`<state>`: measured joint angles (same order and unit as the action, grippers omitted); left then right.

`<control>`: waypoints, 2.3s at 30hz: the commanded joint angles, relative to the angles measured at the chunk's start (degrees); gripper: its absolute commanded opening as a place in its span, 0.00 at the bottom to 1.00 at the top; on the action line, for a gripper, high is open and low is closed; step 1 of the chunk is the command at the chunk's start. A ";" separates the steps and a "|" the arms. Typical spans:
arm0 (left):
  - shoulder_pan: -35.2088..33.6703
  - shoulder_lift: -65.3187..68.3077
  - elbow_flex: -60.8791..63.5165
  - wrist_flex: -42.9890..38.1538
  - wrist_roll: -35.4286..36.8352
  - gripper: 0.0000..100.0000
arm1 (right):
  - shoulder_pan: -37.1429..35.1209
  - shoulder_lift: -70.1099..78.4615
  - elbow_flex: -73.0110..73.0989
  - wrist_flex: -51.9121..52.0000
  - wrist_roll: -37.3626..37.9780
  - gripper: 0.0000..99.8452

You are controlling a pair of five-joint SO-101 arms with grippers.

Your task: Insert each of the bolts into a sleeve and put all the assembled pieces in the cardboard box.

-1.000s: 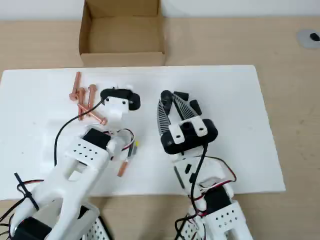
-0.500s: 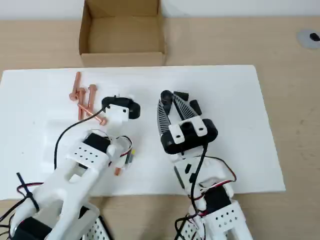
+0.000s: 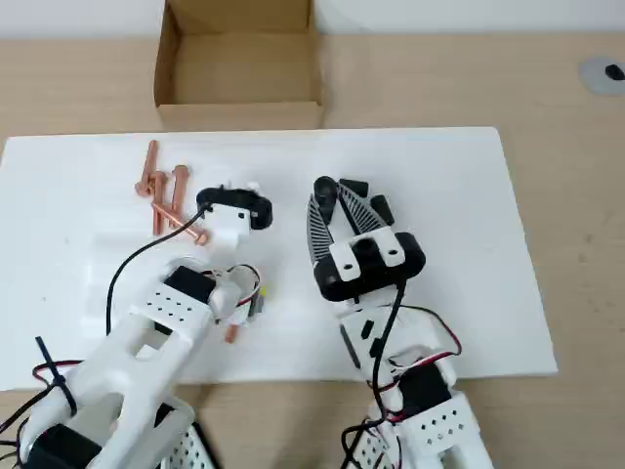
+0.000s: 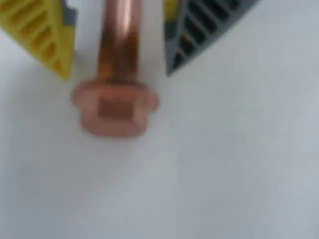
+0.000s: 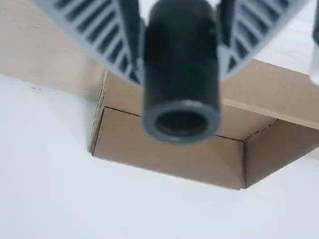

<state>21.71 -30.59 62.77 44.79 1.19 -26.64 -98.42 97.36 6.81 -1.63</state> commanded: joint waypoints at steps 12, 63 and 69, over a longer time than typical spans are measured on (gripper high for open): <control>0.35 0.04 0.79 -4.57 0.44 0.14 | 0.84 -1.01 0.04 -1.67 0.35 0.01; -13.89 -15.16 -28.66 -6.42 -0.79 0.00 | -1.10 -0.48 0.04 -1.41 0.62 0.01; -12.40 -24.75 -27.60 6.59 -1.32 0.00 | -5.85 -0.66 0.04 6.24 0.26 0.01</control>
<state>8.62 -48.70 37.63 44.88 0.13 -29.45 -98.42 97.36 9.27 -1.63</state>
